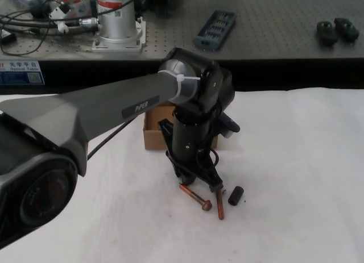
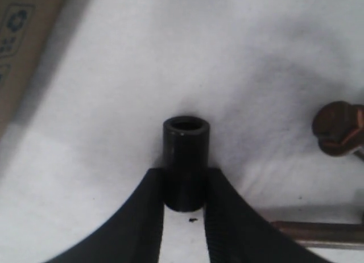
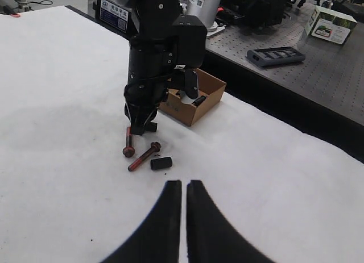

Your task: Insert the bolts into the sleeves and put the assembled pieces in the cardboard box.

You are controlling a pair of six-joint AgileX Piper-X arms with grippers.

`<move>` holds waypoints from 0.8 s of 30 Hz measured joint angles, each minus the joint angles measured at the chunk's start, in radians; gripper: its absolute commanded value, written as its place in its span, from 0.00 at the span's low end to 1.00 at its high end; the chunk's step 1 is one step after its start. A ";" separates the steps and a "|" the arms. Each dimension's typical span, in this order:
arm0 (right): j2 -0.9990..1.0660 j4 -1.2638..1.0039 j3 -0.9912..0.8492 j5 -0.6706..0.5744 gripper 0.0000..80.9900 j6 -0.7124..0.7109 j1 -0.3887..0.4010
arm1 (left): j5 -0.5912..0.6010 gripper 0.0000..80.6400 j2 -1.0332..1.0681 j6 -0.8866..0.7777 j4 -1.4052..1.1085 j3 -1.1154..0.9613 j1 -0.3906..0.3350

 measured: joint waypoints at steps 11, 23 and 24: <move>0.000 0.000 0.000 0.000 0.05 0.000 0.000 | 0.004 0.45 0.000 0.000 0.000 0.000 0.002; 0.000 0.000 0.000 0.000 0.05 0.000 0.000 | 0.042 0.45 0.000 0.000 -0.013 -0.030 -0.002; 0.000 0.000 0.000 0.000 0.05 0.000 0.000 | 0.048 0.45 0.002 0.000 -0.017 -0.035 -0.004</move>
